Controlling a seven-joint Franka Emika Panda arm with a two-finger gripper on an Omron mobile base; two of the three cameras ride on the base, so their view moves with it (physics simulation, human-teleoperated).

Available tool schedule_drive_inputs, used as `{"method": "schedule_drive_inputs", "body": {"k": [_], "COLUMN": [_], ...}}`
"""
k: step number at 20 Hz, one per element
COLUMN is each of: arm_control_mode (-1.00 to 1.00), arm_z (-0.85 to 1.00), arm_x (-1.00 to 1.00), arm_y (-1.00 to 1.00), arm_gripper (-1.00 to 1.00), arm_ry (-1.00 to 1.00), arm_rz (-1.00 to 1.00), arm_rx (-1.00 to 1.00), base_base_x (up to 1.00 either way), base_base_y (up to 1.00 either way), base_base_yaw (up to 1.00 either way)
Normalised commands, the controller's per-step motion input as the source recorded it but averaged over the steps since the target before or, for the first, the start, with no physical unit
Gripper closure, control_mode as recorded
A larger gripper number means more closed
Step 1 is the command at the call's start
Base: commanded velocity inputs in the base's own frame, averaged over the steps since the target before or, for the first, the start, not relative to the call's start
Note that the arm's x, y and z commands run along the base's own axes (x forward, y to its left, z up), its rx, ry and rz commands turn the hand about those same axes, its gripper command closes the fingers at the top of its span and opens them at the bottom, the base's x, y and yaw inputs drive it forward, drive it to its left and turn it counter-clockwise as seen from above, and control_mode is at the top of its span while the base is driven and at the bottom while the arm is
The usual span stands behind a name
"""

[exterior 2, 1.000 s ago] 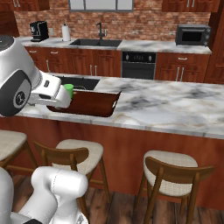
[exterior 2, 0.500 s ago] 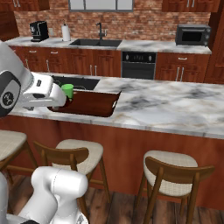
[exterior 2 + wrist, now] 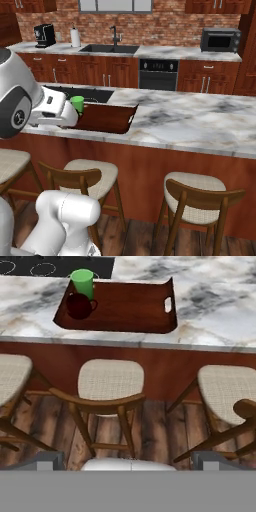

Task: There is a tray on the dining counter. Grab the cup, mug, and pitcher and place them on the tray. The pitcher may be placed next to the tray if it cannot fit the tray.

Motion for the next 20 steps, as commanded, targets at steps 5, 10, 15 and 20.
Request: {"method": "schedule_drive_inputs", "body": {"k": [5, 10, 15, 20], "arm_control_mode": [1.00, 1.00, 1.00, 1.00], "arm_z": [0.00, 0.00, 0.00, 0.00], "arm_x": [0.00, 0.00, 0.00, 0.00], "arm_y": [0.00, 0.00, 0.00, 0.00], "arm_gripper": [-1.00, -1.00, -1.00, -1.00], "arm_ry": [0.00, 0.00, 0.00, 0.00], "arm_rz": [0.00, 0.00, 0.00, 0.00], "arm_rx": [0.00, 0.00, 0.00, 0.00], "base_base_x": [-0.11, -0.91, -1.00, -0.69], "base_base_y": [0.00, 0.00, 0.35, 0.87], "base_base_yaw": [0.00, 0.00, 0.31, 0.79]}}
